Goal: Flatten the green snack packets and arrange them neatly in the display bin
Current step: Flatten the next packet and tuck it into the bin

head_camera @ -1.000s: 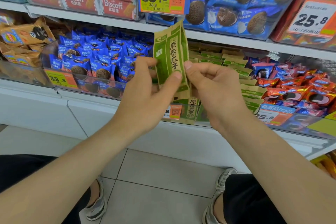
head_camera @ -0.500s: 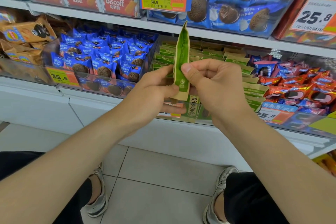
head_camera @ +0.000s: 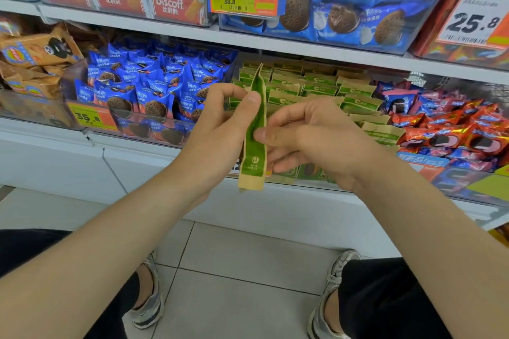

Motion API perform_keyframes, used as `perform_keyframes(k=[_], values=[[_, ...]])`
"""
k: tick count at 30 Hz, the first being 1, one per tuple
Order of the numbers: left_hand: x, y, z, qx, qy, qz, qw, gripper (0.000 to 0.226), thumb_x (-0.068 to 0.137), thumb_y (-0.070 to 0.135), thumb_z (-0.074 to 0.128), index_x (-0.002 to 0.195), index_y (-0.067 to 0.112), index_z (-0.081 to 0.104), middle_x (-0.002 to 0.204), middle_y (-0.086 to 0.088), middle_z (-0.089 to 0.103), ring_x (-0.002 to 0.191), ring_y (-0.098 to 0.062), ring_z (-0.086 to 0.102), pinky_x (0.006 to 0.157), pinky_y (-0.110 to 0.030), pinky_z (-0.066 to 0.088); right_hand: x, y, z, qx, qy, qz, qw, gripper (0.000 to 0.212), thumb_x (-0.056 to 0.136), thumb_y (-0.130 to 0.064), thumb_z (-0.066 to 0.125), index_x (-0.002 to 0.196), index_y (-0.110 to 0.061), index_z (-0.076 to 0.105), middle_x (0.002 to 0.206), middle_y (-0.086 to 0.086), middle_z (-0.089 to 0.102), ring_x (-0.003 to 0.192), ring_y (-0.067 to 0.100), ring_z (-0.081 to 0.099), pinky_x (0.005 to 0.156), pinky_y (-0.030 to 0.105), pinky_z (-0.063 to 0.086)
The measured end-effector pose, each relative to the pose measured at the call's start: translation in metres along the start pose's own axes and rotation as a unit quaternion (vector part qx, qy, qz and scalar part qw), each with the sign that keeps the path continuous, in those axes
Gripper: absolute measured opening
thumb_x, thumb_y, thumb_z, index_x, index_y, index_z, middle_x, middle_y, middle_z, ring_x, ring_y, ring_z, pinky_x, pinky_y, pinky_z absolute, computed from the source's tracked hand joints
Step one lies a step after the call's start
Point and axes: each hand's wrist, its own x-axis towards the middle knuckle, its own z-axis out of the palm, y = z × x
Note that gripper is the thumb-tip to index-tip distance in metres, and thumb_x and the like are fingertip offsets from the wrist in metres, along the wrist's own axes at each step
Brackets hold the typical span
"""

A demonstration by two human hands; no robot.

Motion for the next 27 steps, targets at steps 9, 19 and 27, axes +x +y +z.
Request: perform_keyframes(k=[9,19,27], values=[[0.000,-0.004,0.003,-0.018,-0.051,-0.012,0.998,0.016,0.114,0.023,0.047,0.100,0.017,0.053,0.085,-0.003,0.065,0.079,-0.022,0.063,0.063,-0.032,0.053,0.014,0.014,0.010,-0.070,0.192,-0.092,0.975,0.018,0.096,-0.034,0.074,0.085,-0.020,0.078,0.081,0.001,0.080,0.080,0.023,0.079,0.077,0.053,0.065],[-0.001,-0.002,-0.004,-0.045,-0.081,-0.020,0.995,0.022,0.112,0.015,0.050,0.091,0.014,0.054,0.081,-0.003,0.067,0.069,-0.016,0.067,0.055,-0.023,0.054,0.020,0.020,0.009,0.013,0.180,-0.070,0.981,0.027,0.098,-0.020,0.062,0.093,0.000,0.081,0.089,0.017,0.080,0.092,0.036,0.078,0.081,0.052,0.066],[0.007,-0.016,-0.010,0.058,-0.061,0.025,0.996,0.017,0.113,0.018,0.051,0.097,0.013,0.052,0.076,-0.004,0.059,0.066,-0.019,0.055,0.060,-0.033,0.049,0.015,0.013,0.005,-0.031,0.178,-0.063,0.981,0.016,0.096,-0.021,0.074,0.085,-0.017,0.084,0.085,0.001,0.080,0.078,0.006,0.073,0.080,0.030,0.065]])
